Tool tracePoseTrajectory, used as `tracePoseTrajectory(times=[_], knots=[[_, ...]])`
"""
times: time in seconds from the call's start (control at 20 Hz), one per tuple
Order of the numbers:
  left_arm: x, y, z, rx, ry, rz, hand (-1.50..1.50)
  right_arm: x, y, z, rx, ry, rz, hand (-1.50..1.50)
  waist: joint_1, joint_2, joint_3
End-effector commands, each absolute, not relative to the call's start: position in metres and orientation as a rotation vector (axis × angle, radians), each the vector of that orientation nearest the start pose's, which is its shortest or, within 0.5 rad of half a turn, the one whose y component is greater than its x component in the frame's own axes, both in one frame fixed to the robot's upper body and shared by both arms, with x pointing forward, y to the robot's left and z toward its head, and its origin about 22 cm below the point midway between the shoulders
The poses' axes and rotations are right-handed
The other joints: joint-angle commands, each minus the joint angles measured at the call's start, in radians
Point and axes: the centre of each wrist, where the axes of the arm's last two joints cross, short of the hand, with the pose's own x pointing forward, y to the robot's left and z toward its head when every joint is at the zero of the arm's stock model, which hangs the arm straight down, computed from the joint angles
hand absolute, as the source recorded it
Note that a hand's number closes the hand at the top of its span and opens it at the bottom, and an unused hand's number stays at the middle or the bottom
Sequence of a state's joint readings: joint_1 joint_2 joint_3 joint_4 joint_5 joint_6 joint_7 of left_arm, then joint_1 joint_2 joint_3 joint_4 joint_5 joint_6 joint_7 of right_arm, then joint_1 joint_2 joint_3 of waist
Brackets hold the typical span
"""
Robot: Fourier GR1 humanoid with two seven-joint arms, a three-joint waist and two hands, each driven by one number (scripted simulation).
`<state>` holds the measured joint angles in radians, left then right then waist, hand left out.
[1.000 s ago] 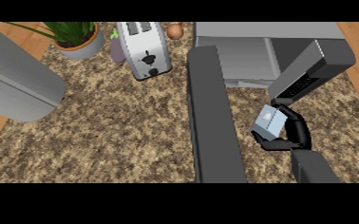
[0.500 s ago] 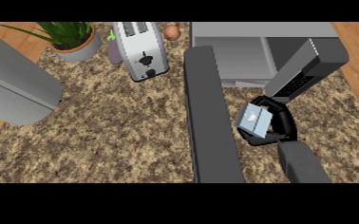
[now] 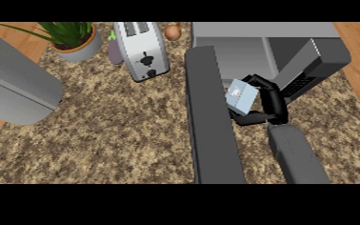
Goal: Pick up the milk, place it into the microwave and close the microwave
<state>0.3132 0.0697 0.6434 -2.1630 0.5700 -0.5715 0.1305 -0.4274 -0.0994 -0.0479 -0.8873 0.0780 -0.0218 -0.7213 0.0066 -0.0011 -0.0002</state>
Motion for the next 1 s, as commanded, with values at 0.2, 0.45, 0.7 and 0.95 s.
tracePoseTrajectory(times=[0.2,0.45,0.7,0.95], knots=[[0.12,0.377,0.101,-0.028,-1.937,0.033,-1.5,0.39,-0.188,-0.002,-0.216,-1.978,0.403,1.5,0.012,0.006,0.0],[0.108,0.377,0.1,-0.016,-1.943,0.007,-1.5,0.415,-0.188,0.012,-0.313,-1.94,0.44,1.5,0.027,0.011,0.001],[0.121,0.387,0.106,-0.042,-1.927,-0.016,-1.5,0.429,-0.185,0.022,-0.473,-1.921,0.422,1.5,0.058,0.023,0.002],[0.122,0.378,0.097,-0.073,-1.948,-0.006,-1.5,0.438,-0.198,0.032,-0.519,-1.907,0.393,1.5,0.077,0.031,0.003]])
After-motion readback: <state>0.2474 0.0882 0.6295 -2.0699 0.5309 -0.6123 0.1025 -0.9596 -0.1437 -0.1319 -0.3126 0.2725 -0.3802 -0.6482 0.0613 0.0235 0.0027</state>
